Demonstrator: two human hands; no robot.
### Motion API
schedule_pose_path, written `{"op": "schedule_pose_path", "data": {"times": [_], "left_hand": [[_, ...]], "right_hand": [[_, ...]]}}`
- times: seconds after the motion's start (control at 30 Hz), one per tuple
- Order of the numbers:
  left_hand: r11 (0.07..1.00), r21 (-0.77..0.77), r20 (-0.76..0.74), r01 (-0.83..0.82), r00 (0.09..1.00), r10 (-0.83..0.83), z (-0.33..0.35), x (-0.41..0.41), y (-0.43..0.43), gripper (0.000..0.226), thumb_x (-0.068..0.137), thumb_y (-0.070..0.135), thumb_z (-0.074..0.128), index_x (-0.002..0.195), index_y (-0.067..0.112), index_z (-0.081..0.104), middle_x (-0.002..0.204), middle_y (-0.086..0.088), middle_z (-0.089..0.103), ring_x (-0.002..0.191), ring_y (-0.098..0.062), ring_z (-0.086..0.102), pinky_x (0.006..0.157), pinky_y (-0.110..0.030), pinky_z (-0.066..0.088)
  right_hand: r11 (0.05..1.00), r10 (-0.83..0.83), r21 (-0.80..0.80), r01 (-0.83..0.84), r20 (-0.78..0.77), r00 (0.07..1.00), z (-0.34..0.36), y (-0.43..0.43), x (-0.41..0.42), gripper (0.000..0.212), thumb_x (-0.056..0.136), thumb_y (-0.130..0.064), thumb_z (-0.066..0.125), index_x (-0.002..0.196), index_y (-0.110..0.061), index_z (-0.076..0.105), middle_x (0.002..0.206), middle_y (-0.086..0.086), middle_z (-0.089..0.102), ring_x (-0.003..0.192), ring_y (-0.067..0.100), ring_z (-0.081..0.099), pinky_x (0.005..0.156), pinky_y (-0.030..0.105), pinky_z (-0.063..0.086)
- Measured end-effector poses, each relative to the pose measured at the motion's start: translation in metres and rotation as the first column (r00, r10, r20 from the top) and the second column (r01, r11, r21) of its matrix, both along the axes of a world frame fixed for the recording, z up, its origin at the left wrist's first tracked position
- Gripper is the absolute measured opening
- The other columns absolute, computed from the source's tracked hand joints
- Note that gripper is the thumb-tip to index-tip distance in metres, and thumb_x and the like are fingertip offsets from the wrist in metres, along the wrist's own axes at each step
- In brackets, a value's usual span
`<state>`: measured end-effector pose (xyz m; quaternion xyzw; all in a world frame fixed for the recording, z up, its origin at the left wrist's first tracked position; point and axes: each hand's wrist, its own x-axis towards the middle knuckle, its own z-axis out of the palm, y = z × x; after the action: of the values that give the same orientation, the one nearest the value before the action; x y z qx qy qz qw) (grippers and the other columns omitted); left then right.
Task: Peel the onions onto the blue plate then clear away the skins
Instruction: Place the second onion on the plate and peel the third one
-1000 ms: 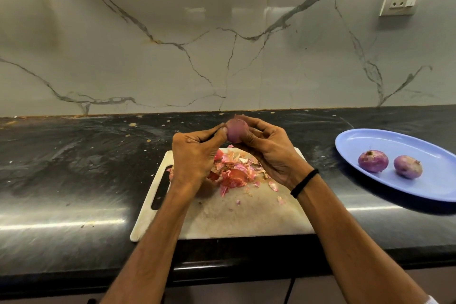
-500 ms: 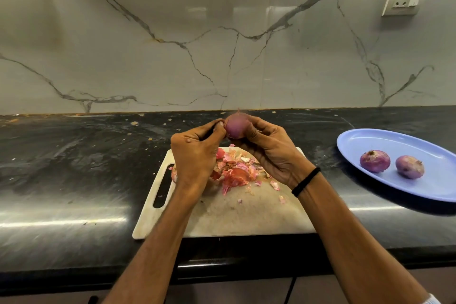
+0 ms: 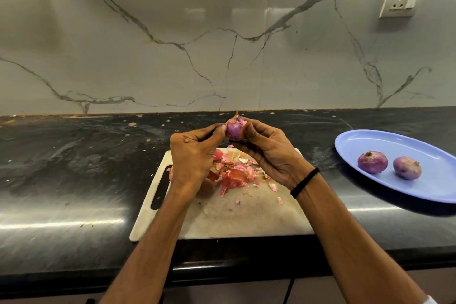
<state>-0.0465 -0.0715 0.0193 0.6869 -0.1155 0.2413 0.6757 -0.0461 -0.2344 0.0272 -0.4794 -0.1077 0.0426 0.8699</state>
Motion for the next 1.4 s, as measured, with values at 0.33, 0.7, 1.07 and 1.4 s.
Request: {"op": "schedule_pose_path", "data": {"times": [0.33,0.7,1.07,1.4], "left_hand": [[0.995,-0.005,-0.037,-0.1,0.994,0.1,0.0015,0.0002,-0.0004,0.013,0.084,0.017,0.077,0.089,0.029,0.074,0.076,0.014,0.074,0.074,-0.005,0.073,0.07,-0.02,0.059],[0.994,-0.074,-0.081,0.083,0.993,-0.089,0.0017,0.0012,-0.0021,0.024,0.086,0.017,0.073,0.111,0.015,0.073,0.095,0.007,0.075,0.093,-0.005,0.072,0.078,-0.018,0.057],[0.994,0.069,-0.014,0.09,0.996,-0.089,-0.002,0.0036,-0.0017,0.038,0.078,0.02,0.079,0.114,0.008,0.073,0.101,-0.001,0.076,0.093,-0.007,0.073,0.085,-0.024,0.058],[0.97,0.18,0.171,-0.166,0.976,0.135,-0.0075,0.0012,-0.0056,0.027,0.08,0.014,0.081,0.106,0.014,0.071,0.089,0.008,0.072,0.073,0.01,0.068,0.067,-0.011,0.055]], "right_hand": [[0.996,0.087,-0.023,-0.087,-0.003,0.996,0.001,0.0043,-0.0037,0.052,0.083,-0.02,0.06,0.13,0.002,0.057,0.117,0.02,0.069,0.103,0.029,0.07,0.081,0.031,0.06],[0.999,0.012,-0.036,-0.011,0.016,1.0,-0.0021,-0.0009,0.0034,0.042,0.092,-0.022,0.055,0.131,-0.005,0.059,0.126,0.018,0.064,0.104,0.025,0.068,0.083,0.032,0.06],[0.999,-0.036,0.016,0.036,-0.014,0.999,-0.0041,-0.0006,0.0051,0.04,0.096,-0.026,0.052,0.125,0.0,0.061,0.113,0.016,0.07,0.098,0.023,0.07,0.086,0.035,0.06],[0.999,-0.031,0.009,0.032,-0.075,0.997,-0.0054,0.0051,0.003,0.042,0.102,-0.025,0.046,0.127,0.008,0.057,0.117,0.022,0.068,0.098,0.027,0.071,0.078,0.034,0.061]]}}
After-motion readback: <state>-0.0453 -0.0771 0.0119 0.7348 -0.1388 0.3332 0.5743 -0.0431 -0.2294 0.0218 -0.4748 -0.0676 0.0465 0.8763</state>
